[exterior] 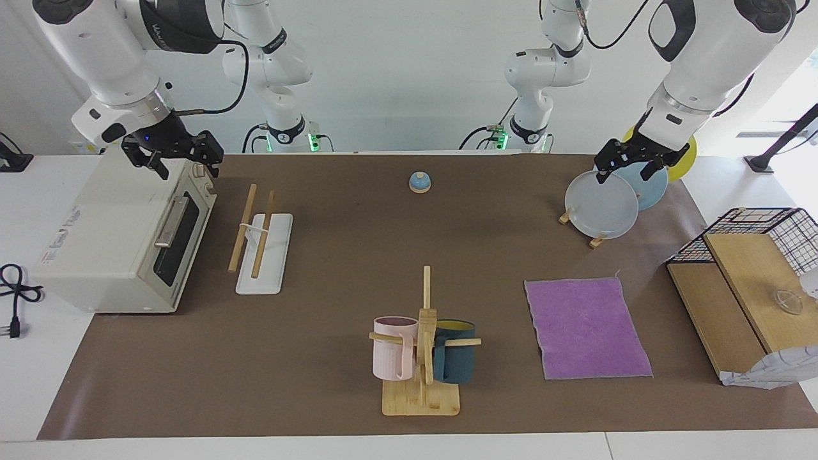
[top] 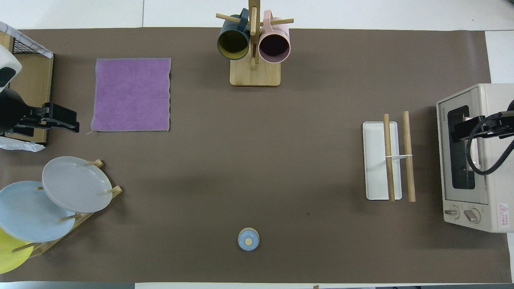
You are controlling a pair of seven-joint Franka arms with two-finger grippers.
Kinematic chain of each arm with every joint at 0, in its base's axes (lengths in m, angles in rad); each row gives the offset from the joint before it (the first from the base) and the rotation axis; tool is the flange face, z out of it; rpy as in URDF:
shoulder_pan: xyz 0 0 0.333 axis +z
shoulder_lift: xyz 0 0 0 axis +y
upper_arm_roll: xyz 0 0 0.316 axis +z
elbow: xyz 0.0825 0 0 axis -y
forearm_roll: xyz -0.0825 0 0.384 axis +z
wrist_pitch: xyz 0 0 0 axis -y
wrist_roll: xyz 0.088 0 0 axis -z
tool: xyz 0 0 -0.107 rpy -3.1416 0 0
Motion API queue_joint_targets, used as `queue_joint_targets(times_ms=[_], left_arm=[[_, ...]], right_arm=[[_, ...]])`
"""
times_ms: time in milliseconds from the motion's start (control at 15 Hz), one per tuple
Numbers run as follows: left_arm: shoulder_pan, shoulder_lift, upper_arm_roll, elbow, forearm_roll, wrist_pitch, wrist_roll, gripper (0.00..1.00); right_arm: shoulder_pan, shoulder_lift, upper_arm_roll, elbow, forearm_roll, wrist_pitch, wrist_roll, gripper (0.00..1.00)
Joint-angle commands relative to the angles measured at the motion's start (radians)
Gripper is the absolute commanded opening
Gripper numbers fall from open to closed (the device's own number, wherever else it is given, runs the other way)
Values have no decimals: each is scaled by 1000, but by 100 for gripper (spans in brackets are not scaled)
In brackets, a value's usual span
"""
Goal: Fold towel and hang on rack
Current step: 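Move the left gripper toward the purple towel's near edge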
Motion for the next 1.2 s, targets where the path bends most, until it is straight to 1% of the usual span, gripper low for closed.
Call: queue_joint_targets(times_ms=[0,533,667,800,933,1000,1067,1133], left_arm=[[-4,-14,10,-12,-7,9,12,100],[-1,-16,10,-15,-7,3,-1,100],[1,-29,10,-44,-7,23,1,100],[37,-52,10,-112,-7,121,7,100],[53,-46,10,-189,-7,211,15,100],[62,-31,10,-234,-7,280,16,100],[82,1,10,-263,-10,336,19,100],[90,50,10,-269,-13,376,28,100]], right_arm=[[-13,-17,8,-14,6,-6,-20,100],[-13,-17,8,-14,6,-6,-20,100],[-13,-17,8,-14,6,-6,-20,100],[-13,-17,8,-14,6,-6,-20,100],[-13,-17,8,-14,6,-6,-20,100],[-13,-15,8,-14,6,-6,-20,100],[-13,-17,8,-14,6,-6,-20,100],[-13,-17,8,-14,6,-6,-20,100]])
